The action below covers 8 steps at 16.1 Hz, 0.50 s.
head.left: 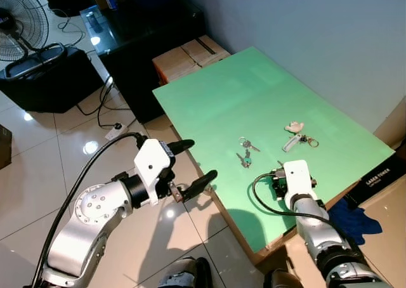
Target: Hang keys on a hook
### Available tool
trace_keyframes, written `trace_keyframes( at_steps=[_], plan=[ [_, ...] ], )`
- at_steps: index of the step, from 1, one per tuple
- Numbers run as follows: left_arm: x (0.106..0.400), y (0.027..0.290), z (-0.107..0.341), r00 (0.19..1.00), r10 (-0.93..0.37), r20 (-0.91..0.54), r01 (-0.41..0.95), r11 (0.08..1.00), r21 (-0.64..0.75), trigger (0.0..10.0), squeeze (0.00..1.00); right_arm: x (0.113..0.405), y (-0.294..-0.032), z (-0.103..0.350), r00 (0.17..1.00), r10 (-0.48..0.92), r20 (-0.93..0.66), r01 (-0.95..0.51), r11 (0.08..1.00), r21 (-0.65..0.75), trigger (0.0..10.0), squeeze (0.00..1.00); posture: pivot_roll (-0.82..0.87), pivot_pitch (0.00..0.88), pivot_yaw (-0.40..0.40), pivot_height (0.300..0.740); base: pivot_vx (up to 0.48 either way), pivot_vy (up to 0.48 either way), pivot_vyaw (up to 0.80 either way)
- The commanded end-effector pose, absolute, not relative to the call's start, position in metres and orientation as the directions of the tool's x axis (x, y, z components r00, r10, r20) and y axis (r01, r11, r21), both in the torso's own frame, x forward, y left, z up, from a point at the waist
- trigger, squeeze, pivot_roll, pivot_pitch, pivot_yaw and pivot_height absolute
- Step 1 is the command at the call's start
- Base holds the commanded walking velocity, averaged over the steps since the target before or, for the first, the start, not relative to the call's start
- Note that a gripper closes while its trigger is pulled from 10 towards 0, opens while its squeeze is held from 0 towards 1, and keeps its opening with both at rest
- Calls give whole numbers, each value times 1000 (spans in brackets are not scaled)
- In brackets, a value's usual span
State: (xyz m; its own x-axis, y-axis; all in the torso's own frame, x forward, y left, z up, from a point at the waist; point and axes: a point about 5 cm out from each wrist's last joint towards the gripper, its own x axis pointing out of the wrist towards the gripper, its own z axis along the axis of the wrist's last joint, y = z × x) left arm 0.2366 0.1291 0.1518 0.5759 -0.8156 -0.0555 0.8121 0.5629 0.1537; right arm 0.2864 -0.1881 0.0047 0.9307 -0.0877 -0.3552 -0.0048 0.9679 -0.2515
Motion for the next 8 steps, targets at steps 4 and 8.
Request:
trace_keyframes(
  at_steps=[4, 8],
  plan=[
    [236, 136, 154, 581, -811, -62, 807, 565, 170, 10000, 0, 274, -187, -9, 907, -162, -388, 101, 980, -172, 10000, 0, 117, 125, 177, 740, 0, 0, 0],
    [237, 136, 154, 580, -812, -63, 808, 563, 171, 10000, 0, 274, -190, -10, 896, -201, -395, 161, 978, -132, 10000, 0, 122, 134, 180, 740, 0, 0, 0]
  ],
)
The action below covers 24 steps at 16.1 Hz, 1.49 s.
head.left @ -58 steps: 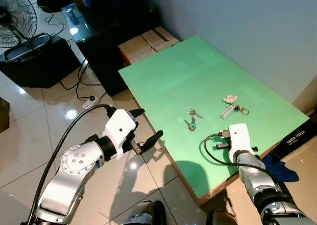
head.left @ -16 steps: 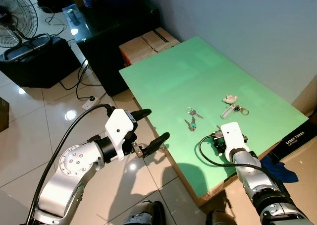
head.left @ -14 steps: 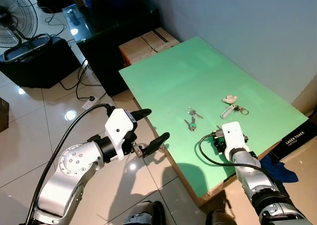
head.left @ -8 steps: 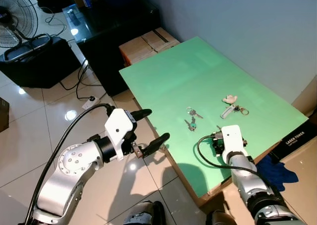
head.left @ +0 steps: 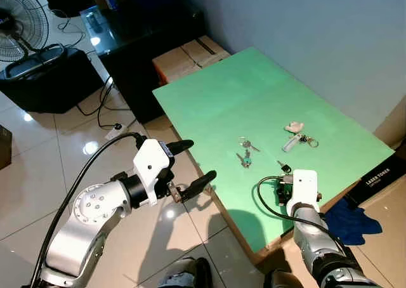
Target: Hang keys on a hook
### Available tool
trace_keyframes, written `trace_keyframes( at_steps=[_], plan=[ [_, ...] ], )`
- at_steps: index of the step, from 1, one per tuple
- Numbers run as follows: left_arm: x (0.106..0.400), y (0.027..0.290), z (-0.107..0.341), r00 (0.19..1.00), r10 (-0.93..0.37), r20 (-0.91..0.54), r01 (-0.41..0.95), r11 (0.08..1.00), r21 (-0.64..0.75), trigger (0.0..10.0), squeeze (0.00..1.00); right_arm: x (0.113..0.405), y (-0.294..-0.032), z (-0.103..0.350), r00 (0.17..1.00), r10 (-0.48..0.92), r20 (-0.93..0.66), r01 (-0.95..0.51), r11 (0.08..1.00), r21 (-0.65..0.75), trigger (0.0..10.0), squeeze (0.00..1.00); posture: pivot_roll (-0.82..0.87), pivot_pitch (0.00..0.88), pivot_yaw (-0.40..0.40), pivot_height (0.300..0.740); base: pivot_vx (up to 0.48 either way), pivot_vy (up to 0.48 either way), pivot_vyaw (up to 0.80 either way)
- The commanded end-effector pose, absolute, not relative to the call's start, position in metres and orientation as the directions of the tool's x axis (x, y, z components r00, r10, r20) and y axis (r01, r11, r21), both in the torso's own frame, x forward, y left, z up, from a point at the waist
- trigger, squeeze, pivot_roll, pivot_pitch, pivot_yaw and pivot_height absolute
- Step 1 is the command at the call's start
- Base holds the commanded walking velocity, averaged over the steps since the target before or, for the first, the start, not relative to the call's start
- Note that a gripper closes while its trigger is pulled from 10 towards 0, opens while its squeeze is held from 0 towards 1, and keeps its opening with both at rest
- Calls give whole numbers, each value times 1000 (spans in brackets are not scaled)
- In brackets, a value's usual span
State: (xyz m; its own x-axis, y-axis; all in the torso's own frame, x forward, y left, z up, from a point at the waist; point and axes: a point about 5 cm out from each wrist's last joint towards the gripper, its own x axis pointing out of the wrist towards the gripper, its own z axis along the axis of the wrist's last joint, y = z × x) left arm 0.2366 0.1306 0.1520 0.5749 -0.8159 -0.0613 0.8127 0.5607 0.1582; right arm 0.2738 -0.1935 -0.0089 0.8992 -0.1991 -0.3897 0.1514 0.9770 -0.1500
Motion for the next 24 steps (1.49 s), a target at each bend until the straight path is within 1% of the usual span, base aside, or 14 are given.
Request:
trace_keyframes(
  at_steps=[1, 5, 9, 12, 13, 14, 15, 16, 17, 18, 19, 24],
  plan=[
    [237, 135, 154, 579, -813, -64, 809, 563, 170, 10000, 0, 275, -192, -9, 896, -207, -392, 170, 977, -128, 10000, 0, 124, 138, 183, 740, 0, 0, 0],
    [238, 135, 155, 576, -815, -66, 811, 560, 170, 10000, 0, 281, -195, -3, 906, -199, -374, 167, 979, -116, 10000, 0, 124, 141, 188, 740, 0, 0, 0],
    [238, 135, 155, 571, -818, -67, 815, 554, 171, 10000, 0, 284, -197, -2, 906, -156, -395, 112, 985, -131, 10000, 0, 121, 142, 193, 740, 0, 0, 0],
    [238, 134, 156, 570, -819, -66, 815, 553, 172, 10000, 0, 286, -198, -2, 905, -147, -400, 101, 986, -134, 10000, 0, 124, 145, 194, 740, 0, 0, 0],
    [238, 134, 156, 570, -819, -67, 815, 554, 173, 10000, 0, 287, -198, -1, 906, -143, -399, 97, 986, -133, 9843, 0, 125, 145, 193, 740, 0, 0, 0],
    [238, 134, 156, 571, -818, -67, 814, 554, 173, 10000, 0, 288, -198, 0, 906, -138, -400, 92, 987, -133, 9451, 0, 126, 146, 192, 740, 0, 0, 0],
    [238, 135, 156, 572, -817, -67, 813, 555, 172, 10000, 0, 289, -197, 0, 906, -129, -402, 82, 988, -132, 6745, 0, 127, 146, 189, 740, 0, 0, 0],
    [238, 135, 156, 573, -817, -67, 813, 556, 172, 10000, 0, 289, -196, 0, 906, -126, -404, 79, 988, -132, 6745, 0, 127, 146, 189, 740, 0, 0, 0],
    [238, 135, 156, 574, -816, -67, 812, 558, 172, 10000, 0, 290, -196, 0, 904, -121, -409, 72, 988, -133, 3725, 0, 128, 147, 186, 740, 0, 0, 0],
    [238, 135, 156, 575, -815, -66, 812, 559, 172, 10000, 0, 290, -196, 0, 903, -119, -412, 69, 989, -133, 1686, 0, 128, 147, 186, 740, 0, 0, 0],
    [237, 136, 156, 576, -815, -66, 811, 559, 171, 10000, 0, 290, -196, 0, 903, -117, -413, 67, 989, -133, 0, 0, 130, 149, 187, 740, 0, 0, 0],
    [238, 135, 157, 572, -818, -70, 814, 554, 173, 10000, 0, 288, -197, -2, 898, -111, -426, 58, 989, -137, 0, 0, 133, 154, 194, 740, 0, 0, 0]
  ],
)
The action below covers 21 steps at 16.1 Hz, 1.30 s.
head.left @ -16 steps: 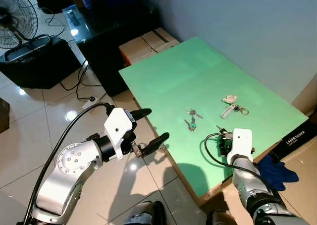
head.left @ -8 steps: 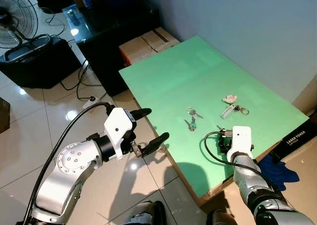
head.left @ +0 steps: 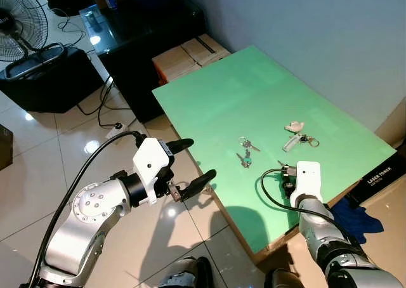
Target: Hang keys on a hook
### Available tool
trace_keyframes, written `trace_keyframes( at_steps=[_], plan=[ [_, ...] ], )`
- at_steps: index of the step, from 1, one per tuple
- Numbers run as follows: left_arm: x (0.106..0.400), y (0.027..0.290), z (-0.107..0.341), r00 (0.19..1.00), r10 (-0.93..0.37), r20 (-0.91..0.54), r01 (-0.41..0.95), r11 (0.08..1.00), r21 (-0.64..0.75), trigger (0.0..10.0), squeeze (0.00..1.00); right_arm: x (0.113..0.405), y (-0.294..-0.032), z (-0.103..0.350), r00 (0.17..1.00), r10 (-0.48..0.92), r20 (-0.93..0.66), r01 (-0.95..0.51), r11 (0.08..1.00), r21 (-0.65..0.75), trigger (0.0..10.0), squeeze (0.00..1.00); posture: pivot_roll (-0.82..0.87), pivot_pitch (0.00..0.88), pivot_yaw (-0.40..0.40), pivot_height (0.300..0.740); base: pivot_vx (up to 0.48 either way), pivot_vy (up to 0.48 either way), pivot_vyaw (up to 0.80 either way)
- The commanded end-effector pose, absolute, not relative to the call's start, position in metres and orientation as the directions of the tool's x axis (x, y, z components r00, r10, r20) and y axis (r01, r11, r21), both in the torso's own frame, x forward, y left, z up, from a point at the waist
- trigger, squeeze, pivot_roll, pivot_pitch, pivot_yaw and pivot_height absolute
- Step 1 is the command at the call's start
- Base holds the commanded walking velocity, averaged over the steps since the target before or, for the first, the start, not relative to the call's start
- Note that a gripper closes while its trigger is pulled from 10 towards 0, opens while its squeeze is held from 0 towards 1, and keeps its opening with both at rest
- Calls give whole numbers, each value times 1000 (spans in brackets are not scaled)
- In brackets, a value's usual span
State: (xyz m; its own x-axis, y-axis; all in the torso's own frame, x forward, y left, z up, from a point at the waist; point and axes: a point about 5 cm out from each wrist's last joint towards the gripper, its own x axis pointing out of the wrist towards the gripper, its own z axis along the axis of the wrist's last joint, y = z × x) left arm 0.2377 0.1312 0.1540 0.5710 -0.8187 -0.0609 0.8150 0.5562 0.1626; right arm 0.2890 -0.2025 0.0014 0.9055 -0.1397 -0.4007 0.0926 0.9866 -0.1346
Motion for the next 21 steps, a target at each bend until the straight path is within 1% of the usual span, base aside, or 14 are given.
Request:
trace_keyframes(
  at_steps=[1, 4, 5, 7, 8, 9, 10, 18, 21],
  plan=[
    [238, 136, 157, 571, -818, -72, 815, 553, 174, 10000, 0, 288, -197, -2, 897, -113, -427, 59, 989, -137, 0, 0, 135, 155, 197, 740, 0, 0, 0],
    [238, 137, 156, 569, -818, -76, 816, 551, 175, 10000, 0, 290, -198, 0, 897, -115, -426, 60, 988, -141, 0, 0, 138, 156, 199, 740, 0, 0, 0],
    [238, 137, 156, 570, -818, -77, 816, 551, 174, 10000, 0, 291, -199, 0, 897, -115, -427, 59, 988, -142, 431, 0, 140, 157, 199, 740, 0, 0, 0],
    [237, 138, 156, 571, -817, -80, 815, 552, 174, 10000, 0, 292, -199, 1, 897, -114, -427, 57, 988, -145, 667, 0, 141, 158, 200, 740, 0, 0, 0],
    [237, 138, 156, 571, -817, -81, 815, 552, 174, 10000, 0, 292, -199, 1, 897, -113, -427, 55, 988, -146, 627, 0, 141, 158, 199, 740, 0, 0, 0],
    [237, 138, 156, 571, -817, -82, 815, 553, 173, 10000, 0, 292, -199, 1, 896, -111, -430, 52, 988, -148, 157, 0, 143, 158, 199, 740, 0, 0, 0],
    [236, 139, 156, 571, -816, -84, 815, 553, 173, 10000, 0, 292, -199, 1, 895, -109, -432, 49, 988, -148, 0, 0, 143, 156, 199, 740, 0, 0, 0],
    [235, 139, 155, 571, -816, -88, 816, 552, 173, 10000, 0, 291, -197, -1, 891, -94, -445, 29, 988, -151, 0, 0, 140, 149, 199, 740, 0, 0, 0],
    [235, 139, 154, 575, -813, -90, 813, 556, 172, 10000, 0, 290, -194, -2, 891, -87, -446, 20, 988, -153, 0, 0, 132, 133, 189, 740, 0, 0, 0]
  ],
)
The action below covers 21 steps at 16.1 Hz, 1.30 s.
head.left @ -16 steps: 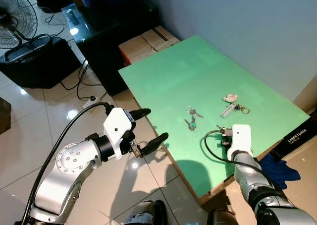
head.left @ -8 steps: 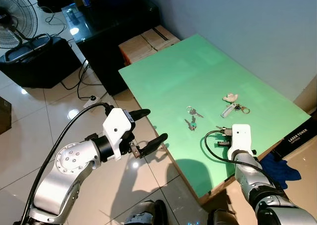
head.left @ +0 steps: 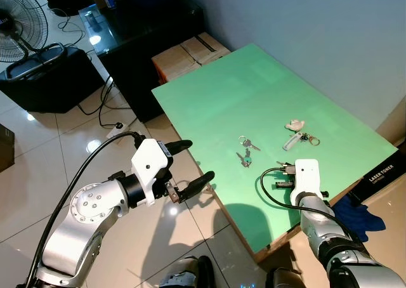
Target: Hang keys on a hook
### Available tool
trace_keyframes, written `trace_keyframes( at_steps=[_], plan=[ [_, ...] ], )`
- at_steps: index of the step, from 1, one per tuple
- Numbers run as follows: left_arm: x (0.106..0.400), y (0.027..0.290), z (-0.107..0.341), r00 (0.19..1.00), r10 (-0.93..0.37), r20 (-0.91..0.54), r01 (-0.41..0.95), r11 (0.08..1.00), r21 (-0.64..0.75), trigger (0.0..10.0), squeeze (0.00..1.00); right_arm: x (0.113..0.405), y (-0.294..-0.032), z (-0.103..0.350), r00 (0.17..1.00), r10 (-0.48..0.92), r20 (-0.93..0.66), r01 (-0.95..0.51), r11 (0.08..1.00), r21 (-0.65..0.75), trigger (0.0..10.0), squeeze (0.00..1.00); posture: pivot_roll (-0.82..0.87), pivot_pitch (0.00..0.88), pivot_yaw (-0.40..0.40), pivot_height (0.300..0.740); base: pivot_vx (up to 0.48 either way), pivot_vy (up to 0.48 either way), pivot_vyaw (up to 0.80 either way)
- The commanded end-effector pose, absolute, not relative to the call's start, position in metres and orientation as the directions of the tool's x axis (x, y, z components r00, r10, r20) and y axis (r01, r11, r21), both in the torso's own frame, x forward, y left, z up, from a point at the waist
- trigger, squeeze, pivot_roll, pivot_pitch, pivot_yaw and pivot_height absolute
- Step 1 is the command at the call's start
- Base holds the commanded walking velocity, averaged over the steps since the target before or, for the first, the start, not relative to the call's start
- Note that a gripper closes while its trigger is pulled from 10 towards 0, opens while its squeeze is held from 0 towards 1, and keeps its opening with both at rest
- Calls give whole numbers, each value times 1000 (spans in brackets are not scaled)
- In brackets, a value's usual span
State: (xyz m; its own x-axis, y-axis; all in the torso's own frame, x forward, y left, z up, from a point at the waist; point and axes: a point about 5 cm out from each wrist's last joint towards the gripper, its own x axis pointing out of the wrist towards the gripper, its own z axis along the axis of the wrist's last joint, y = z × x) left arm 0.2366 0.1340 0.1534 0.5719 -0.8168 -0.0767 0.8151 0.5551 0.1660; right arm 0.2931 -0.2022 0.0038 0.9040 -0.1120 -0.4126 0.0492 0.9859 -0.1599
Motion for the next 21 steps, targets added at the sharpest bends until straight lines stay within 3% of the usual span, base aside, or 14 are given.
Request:
trace_keyframes(
  at_steps=[1, 6, 7, 11, 13, 14, 15, 17, 21],
  plan=[
    [235, 138, 153, 583, -808, -85, 807, 565, 170, 10000, 0, 291, -193, -1, 896, -86, -435, 22, 988, -151, 0, 0, 122, 125, 186, 740, 0, 0, 0],
    [259, 145, 145, 791, -611, 21, 606, 788, 107, 10000, 0, 302, -195, 33, 977, -72, -199, 46, 990, -134, 0, 0, 24, 50, 145, 740, 0, 0, 0],
    [266, 145, 141, 824, -566, 23, 562, 821, 98, 10000, 0, 304, -195, 47, 990, -64, -127, 47, 990, -135, 0, 0, -44, 2, 136, 740, 0, 0, 0],
    [277, 136, 136, 859, -509, 57, 501, 858, 117, 10000, 0, 294, -182, 94, 999, 14, 45, -7, 987, -162, 0, 0, -91, 0, 123, 740, 0, 0, 0],
    [280, 136, 138, 877, -473, 83, 462, 879, 119, 10000, 0, 286, -169, 125, 989, 39, 146, -24, 994, -109, 196, 0, -97, 0, 112, 740, 0, 0, 0],
    [281, 136, 138, 885, -458, 91, 446, 887, 121, 10000, 0, 283, -163, 136, 981, 63, 184, -44, 994, -102, 3137, 0, -98, 0, 106, 740, 0, 0, 0],
    [281, 137, 140, 896, -429, 114, 417, 901, 118, 10000, 0, 281, -155, 144, 977, 96, 189, -80, 993, -89, 10000, 0, -102, 0, 103, 740, 0, 0, 0],
    [284, 136, 144, 907, -393, 152, 381, 919, 103, 10000, 0, 278, -135, 160, 943, 237, 233, -211, 969, -130, 10000, 0, -114, 0, 107, 740, 0, 0, 400],
    [285, 132, 146, 918, -366, 156, 348, 928, 130, 10000, 0, 271, -122, 157, 925, 335, 180, -309, 938, -161, 10000, 0, -117, 0, 123, 740, 0, 0, 800]
  ],
)
